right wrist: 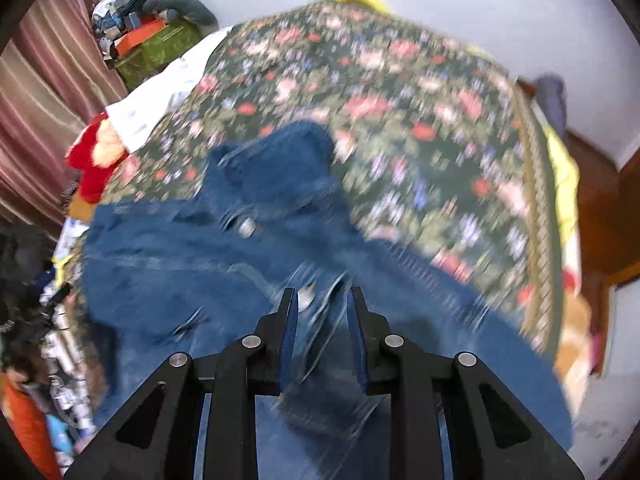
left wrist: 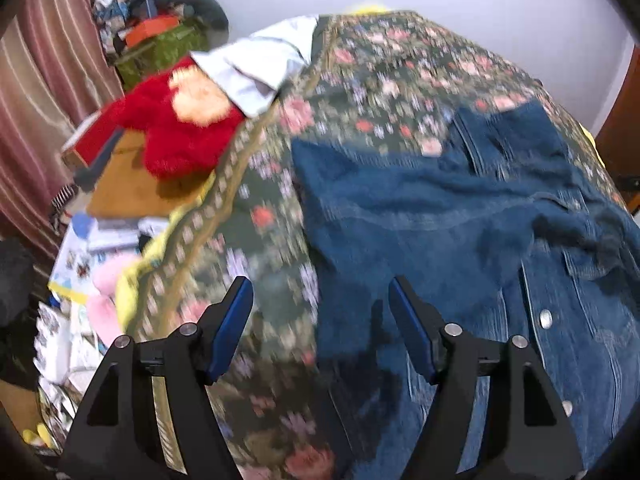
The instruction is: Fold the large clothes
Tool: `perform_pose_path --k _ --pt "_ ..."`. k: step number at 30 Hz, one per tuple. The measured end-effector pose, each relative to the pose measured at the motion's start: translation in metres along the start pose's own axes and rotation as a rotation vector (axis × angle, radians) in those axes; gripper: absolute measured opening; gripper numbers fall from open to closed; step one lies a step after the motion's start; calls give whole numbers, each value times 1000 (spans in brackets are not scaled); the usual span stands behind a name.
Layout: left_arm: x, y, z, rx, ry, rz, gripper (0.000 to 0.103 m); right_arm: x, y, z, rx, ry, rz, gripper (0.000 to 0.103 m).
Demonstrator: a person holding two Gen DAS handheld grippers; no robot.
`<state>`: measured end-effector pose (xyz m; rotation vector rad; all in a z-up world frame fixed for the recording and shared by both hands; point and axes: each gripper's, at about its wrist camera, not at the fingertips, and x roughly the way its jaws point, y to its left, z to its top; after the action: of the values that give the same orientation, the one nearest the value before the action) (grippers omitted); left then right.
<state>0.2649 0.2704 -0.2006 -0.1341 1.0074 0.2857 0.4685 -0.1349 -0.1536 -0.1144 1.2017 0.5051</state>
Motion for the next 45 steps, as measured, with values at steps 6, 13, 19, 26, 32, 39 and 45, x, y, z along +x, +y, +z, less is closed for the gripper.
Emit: perform_pose_path --k 6,13,19,26,32,39,45 --pt "6 -4 -32 -119 31 -166 70 45 10 -29 90 138 113 21" --pt "39 -18 -34 -252 104 -323 70 77 5 -28 178 164 156 21" --pt "60 -40 -20 -198 99 -279 70 61 3 -28 104 127 76 21" --pt "76 -38 -11 -217 62 -178 44 78 4 -37 81 145 43 24" --pt "72 -39 -9 -189 44 -140 15 80 8 -37 117 69 96 23" --pt "33 -40 4 -165 -22 -164 9 33 32 -43 61 -36 200 10" --pt "14 -36 5 -176 -2 -227 9 -45 34 -47 7 -200 167 9"
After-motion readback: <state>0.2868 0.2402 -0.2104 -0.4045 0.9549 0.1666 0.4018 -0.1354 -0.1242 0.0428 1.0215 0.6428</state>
